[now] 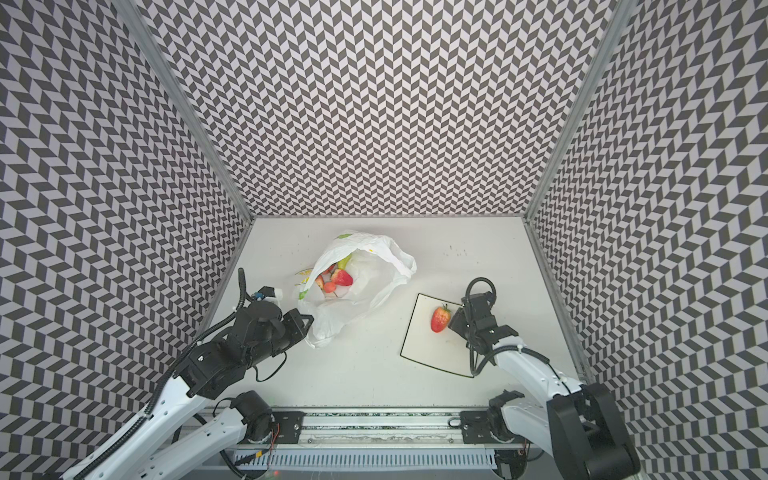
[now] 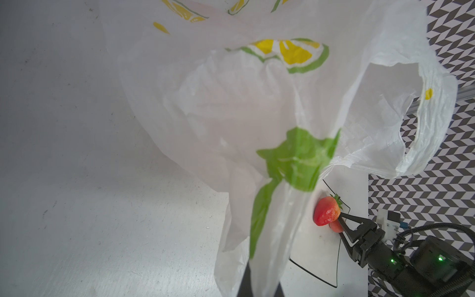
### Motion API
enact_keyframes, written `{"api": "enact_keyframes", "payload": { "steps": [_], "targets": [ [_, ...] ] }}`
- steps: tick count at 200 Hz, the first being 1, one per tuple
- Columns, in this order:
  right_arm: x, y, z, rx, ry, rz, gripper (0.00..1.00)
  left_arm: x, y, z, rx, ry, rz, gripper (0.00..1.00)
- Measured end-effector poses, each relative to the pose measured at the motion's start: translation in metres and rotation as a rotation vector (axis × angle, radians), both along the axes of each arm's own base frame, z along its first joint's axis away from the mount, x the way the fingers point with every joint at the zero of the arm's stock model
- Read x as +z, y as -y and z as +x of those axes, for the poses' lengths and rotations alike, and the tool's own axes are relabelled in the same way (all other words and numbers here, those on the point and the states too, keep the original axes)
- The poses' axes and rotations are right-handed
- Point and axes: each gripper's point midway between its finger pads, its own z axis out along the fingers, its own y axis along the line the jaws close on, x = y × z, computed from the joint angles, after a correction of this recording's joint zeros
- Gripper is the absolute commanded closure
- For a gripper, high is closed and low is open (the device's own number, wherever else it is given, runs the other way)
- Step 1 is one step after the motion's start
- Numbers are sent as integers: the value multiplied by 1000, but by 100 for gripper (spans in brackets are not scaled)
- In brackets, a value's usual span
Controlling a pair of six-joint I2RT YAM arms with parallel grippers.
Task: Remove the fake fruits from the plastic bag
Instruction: 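Open the right gripper to release the peach on the mat, then move the right gripper back into the bag opening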
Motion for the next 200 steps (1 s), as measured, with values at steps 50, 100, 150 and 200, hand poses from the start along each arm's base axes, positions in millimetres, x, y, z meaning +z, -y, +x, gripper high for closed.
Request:
{"api": "enact_keyframes", "payload": {
  "steps": [50, 100, 150, 200],
  "targets": [
    [28, -3, -2, 17, 20, 27, 22, 0, 0, 0, -1, 2, -1, 100],
    [108, -21, -3, 57, 211, 112, 30, 4, 1, 1, -2, 15, -10, 100],
    [168, -107, -26, 360, 380, 182, 40, 5, 2, 2, -5, 23, -13, 100],
    [182, -216, -58, 756, 506, 158, 47, 5, 2, 2, -6, 22, -15, 100]
  ]
}}
